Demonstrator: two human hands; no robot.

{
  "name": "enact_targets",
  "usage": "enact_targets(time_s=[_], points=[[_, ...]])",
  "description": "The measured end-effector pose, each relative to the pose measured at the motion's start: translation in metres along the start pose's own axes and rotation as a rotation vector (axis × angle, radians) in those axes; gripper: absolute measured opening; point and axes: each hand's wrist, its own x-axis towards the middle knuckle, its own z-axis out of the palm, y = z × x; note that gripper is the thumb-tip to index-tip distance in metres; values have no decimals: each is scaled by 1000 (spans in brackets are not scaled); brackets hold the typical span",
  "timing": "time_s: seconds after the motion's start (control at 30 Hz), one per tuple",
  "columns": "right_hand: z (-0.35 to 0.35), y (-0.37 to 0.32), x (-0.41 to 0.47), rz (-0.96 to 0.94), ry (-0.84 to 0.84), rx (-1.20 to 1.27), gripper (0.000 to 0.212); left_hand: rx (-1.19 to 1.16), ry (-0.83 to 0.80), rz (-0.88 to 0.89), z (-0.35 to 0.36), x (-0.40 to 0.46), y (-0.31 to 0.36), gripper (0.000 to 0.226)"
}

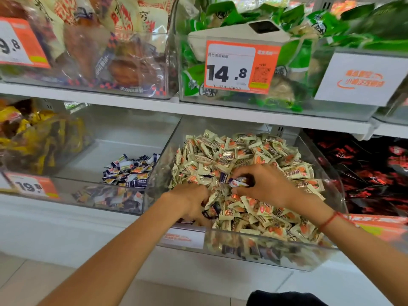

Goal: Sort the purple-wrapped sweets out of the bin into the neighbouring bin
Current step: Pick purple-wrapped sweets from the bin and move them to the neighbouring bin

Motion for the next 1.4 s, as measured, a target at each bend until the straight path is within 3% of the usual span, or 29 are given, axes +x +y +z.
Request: enact_targets(time_s=[0.2,0.4,0.63,0.73,0.9,1.03,1.13,1.33,1.4], points=[[3,1,-2,17,32,35,31,-144,159,70,4,-3,-7,29],[3,-1,-2,25,28,24,35,-389,326,99,-9,-25,-4,20],[-7,1,-4,-2,54,251,25,-340,726,35,-25,-77,-16,35],[-17,-10,-6,-30,111,305,25,-446,913,-25,-27,-95,-32,42],[-17,-50,5,-114,225,453,25,-535,1125,-180,-22,-104,-69,24],[-5,-100,37,-299,294,454,21,-475,1167,-367,-12,-101,-100,20],[11,-126,73,-359,251,354,23,-363,1077,-465,1,-92,-113,17],[10,-146,115,-341,-94,188,33,-359,922,-516,20,-76,-121,24],[6,-144,113,-331,-114,146,33,-416,902,-508,20,-75,-123,31]])
